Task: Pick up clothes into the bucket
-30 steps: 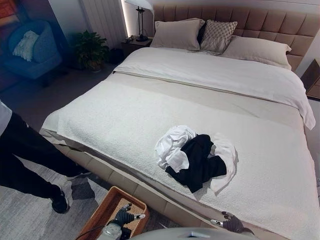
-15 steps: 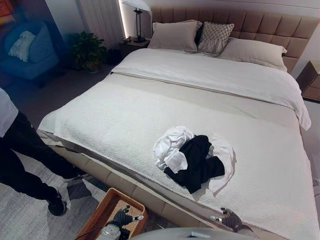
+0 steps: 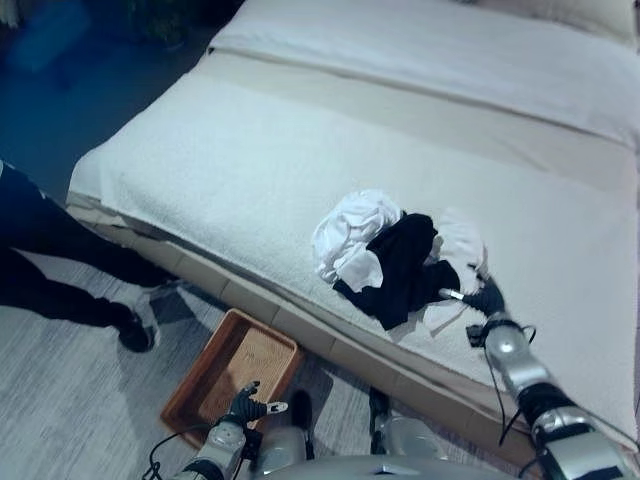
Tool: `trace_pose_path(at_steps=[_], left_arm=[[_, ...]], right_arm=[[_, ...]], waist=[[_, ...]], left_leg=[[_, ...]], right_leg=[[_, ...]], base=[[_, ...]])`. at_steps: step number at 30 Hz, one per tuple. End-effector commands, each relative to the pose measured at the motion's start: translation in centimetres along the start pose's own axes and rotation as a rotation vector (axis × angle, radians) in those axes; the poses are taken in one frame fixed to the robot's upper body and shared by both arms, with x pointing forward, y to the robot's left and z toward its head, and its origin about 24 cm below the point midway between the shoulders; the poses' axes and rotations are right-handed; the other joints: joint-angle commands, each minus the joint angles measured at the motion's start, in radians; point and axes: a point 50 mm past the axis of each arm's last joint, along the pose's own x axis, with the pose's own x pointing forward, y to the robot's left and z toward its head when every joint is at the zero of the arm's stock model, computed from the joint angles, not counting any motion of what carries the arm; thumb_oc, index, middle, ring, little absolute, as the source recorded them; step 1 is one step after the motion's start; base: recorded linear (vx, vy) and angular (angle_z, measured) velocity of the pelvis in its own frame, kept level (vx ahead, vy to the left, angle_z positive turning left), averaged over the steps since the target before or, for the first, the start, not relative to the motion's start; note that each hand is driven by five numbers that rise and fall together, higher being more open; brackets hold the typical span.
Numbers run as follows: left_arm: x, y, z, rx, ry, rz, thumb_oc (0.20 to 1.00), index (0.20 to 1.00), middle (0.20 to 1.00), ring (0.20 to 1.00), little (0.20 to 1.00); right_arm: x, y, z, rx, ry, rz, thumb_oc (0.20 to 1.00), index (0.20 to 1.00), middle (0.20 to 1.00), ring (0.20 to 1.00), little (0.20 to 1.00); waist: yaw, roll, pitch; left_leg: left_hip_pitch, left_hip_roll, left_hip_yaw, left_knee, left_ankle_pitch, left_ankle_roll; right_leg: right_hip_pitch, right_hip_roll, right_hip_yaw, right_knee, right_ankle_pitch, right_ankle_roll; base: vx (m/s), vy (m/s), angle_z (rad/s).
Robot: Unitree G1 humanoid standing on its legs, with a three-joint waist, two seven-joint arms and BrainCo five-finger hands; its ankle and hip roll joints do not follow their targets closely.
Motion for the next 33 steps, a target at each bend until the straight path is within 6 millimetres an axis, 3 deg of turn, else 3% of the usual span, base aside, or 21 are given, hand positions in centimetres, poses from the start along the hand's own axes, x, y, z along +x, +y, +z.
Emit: trace_pose_path(at_steps=[1,3,5,11,13,18,27,33], left_arm=[[0.1,0.3,0.5,0.017,-0.037,0.014,1.0,1.0,1.0,1.0,1.0],[0.0,-0.1,0.8,0.006,-0.066,0.006,1.0,1.0,1.0,1.0,1.0],[-0.1,-0.3,0.9,0.003,-0.074,0.002,1.0,1.0,1.0,1.0,1.0],[-0.5,-2.0,2.5,-0.005,-0.167,-0.037,1.0,1.0,1.0,1.0,1.0],[-0.5,-2.1,3.0,-0.004,-0.188,-0.04,1.0,1.0,1.0,1.0,1.0],[-0.4,-1.9,7.1,-0.014,-0.343,-0.037,1.0,1.0,1.0,1.0,1.0],[-1.3,-1.2,13.3,-0.038,-0.576,-0.011,1.0,1.0,1.0,1.0,1.0],[-1.1,-1.6,14.1,-0.031,-0.581,-0.018,1.0,1.0,1.0,1.0,1.0]], right_arm=[[1.2,-1.0,2.8,0.022,-0.105,-0.072,1.0,1.0,1.0,1.0,1.0],[2.5,-2.7,4.6,-0.037,-0.146,-0.129,1.0,1.0,1.0,1.0,1.0],[2.8,-3.2,5.0,-0.064,-0.151,-0.145,1.0,1.0,1.0,1.0,1.0],[5.3,-7.8,8.9,-0.391,-0.18,-0.255,1.0,1.0,1.0,1.0,1.0],[5.6,-8.2,9.8,-0.424,-0.195,-0.27,1.0,1.0,1.0,1.0,1.0],[6.4,-10.6,13.6,-0.652,-0.25,-0.362,1.0,1.0,1.0,1.0,1.0],[6.4,-11.9,17.2,-1.067,-0.353,-0.525,1.0,1.0,1.0,1.0,1.0],[6.6,-11.3,17.9,-1.086,-0.36,-0.525,1.0,1.0,1.0,1.0,1.0]], waist=[[0.018,-0.068,-0.007],[0.028,-0.055,0.022],[0.031,-0.05,0.03],[0.045,-0.017,0.124],[0.045,-0.014,0.138],[0.049,-0.009,0.212],[0.055,0.005,0.272],[0.062,0.015,0.272]], left_leg=[[-0.056,-0.032,-0.041,0.03,-0.017,0.0],[-0.079,-0.039,-0.046,0.037,-0.012,0.001],[-0.085,-0.041,-0.046,0.039,-0.012,0.001],[-0.175,-0.067,-0.045,0.147,-0.044,0.015],[-0.199,-0.072,-0.044,0.177,-0.054,0.019],[-0.316,-0.091,-0.049,0.306,-0.083,0.031],[-0.359,-0.089,-0.077,0.275,-0.043,0.016],[-0.361,-0.086,-0.104,0.214,-0.009,0.007]], right_leg=[[-0.028,-0.07,0.029,0.119,-0.076,0.058],[-0.046,-0.076,0.028,0.126,-0.074,0.059],[-0.053,-0.078,0.03,0.129,-0.074,0.06],[-0.155,-0.102,0.074,0.244,-0.105,0.052],[-0.182,-0.106,0.084,0.273,-0.113,0.049],[-0.299,-0.115,0.111,0.412,-0.151,0.028],[-0.364,-0.118,0.088,0.445,-0.163,0.026],[-0.377,-0.122,0.062,0.432,-0.157,0.028]], base=[[0.0,0.022,0.11],[0.02,0.044,0.08],[0.02,0.038,0.04],[-0.02,0.061,0.02],[-0.04,0.031,-0.08],[-0.05,0.003,-0.03],[-0.02,-0.038,0.13],[-0.01,-0.039,0.12]])
